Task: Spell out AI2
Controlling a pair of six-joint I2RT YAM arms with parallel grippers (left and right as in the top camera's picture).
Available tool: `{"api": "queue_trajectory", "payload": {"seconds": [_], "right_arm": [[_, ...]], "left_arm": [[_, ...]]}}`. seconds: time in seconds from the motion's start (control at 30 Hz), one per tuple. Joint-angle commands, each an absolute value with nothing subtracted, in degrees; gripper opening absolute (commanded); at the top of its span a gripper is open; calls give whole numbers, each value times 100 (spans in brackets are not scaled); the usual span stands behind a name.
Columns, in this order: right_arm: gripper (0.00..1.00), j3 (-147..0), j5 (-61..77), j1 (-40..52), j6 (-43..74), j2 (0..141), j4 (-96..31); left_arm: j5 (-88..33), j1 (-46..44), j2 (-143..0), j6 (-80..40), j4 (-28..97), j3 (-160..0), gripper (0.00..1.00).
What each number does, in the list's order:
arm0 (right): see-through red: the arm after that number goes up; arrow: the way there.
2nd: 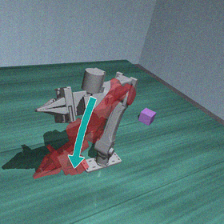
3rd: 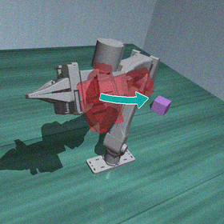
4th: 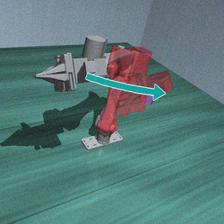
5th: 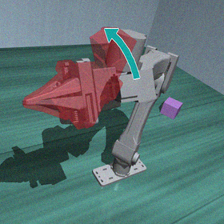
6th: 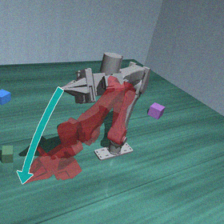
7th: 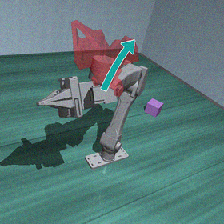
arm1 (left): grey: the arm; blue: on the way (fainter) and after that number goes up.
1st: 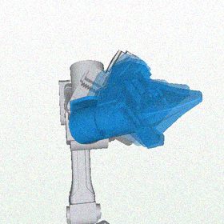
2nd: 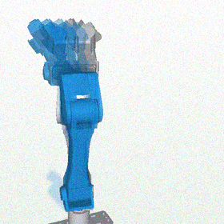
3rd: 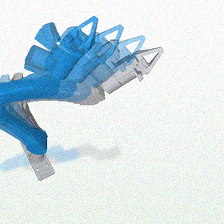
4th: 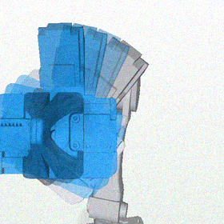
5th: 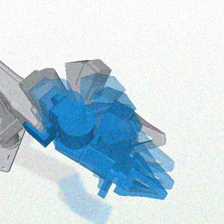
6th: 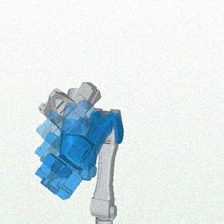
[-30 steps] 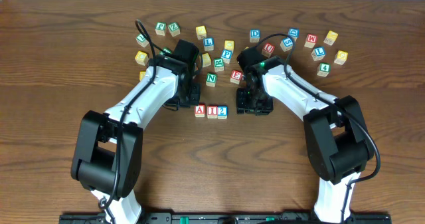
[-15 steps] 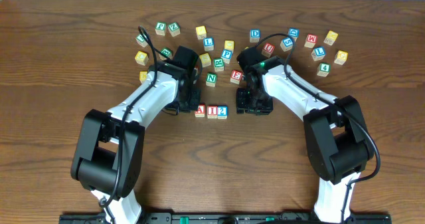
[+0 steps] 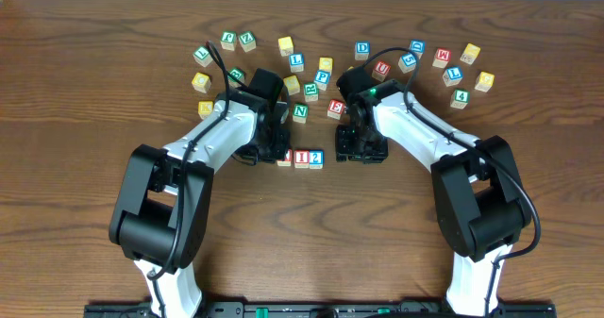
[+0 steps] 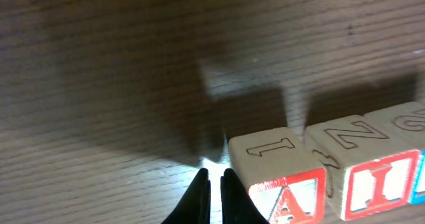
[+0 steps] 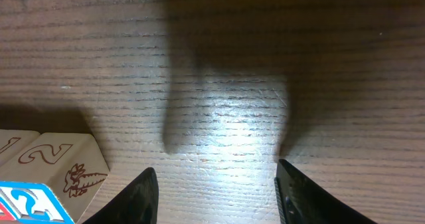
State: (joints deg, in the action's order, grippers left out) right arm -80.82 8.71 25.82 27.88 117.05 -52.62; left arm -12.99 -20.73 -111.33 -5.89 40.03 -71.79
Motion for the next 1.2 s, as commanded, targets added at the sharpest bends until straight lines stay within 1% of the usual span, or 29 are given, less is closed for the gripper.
{"api": "queue_trajectory", "payload": {"seconds": [0.0,0.23,0.8,1.03,1.17], "right_arm": [[52,-8034,803,2591,2781,11616,-5245],[52,-8034,805,2591,2781,11616,-5245],[52,-8034,972,2591,2781,11616,-5319],[49,-8034,1118,2591,2779,11616,-5371],[49,-8034,1116,2593,2779,11616,-5387]], "left_arm": [[-1505,-2071,-11187,-495,4014,-7142,8],[-1892,-2102,-11187,-497,4021,-7142,8],[-1885,-2185,-11187,-913,4082,-7142,8],[-1883,-2285,-11187,-913,4040,-7142,8],[-1881,-2386,-11187,-976,3927,-7142,8]]}}
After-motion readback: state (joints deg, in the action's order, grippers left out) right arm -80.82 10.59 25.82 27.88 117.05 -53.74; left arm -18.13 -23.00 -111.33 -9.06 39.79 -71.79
